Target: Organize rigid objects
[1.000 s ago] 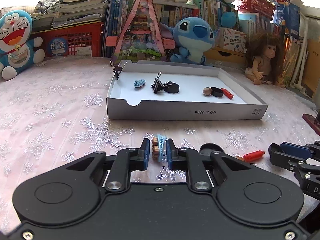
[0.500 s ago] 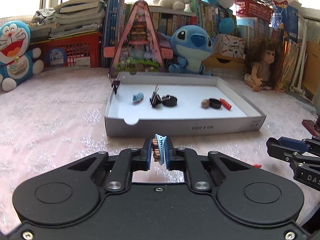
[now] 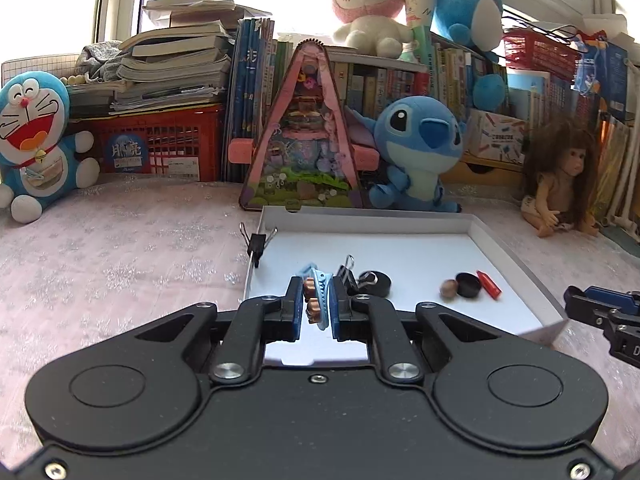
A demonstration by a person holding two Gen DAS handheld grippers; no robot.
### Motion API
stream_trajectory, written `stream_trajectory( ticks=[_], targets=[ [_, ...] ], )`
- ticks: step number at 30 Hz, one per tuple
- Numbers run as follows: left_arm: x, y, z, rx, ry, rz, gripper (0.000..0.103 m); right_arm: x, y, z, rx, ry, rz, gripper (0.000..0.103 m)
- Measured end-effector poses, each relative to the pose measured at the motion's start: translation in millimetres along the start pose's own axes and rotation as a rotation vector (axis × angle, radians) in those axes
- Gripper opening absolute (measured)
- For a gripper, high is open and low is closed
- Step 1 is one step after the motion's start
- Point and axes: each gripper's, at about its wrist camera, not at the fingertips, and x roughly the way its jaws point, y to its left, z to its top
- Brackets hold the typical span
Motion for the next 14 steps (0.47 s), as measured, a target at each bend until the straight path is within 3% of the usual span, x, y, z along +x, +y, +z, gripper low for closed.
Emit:
stream_trajectory(
  ticks=[5, 14],
  targets=[
    [29.8, 1.0, 9.6, 0.009, 0.011, 0.034, 0.012, 22.2, -9.1, 11.7, 0.036, 0.024, -0.016, 0.037],
    [76.6, 6.0, 6.9, -0.012, 0.115, 0.044, 0.012, 60.7, -10.5, 17.5, 0.075, 0.118, 0.021, 0.037]
  ],
)
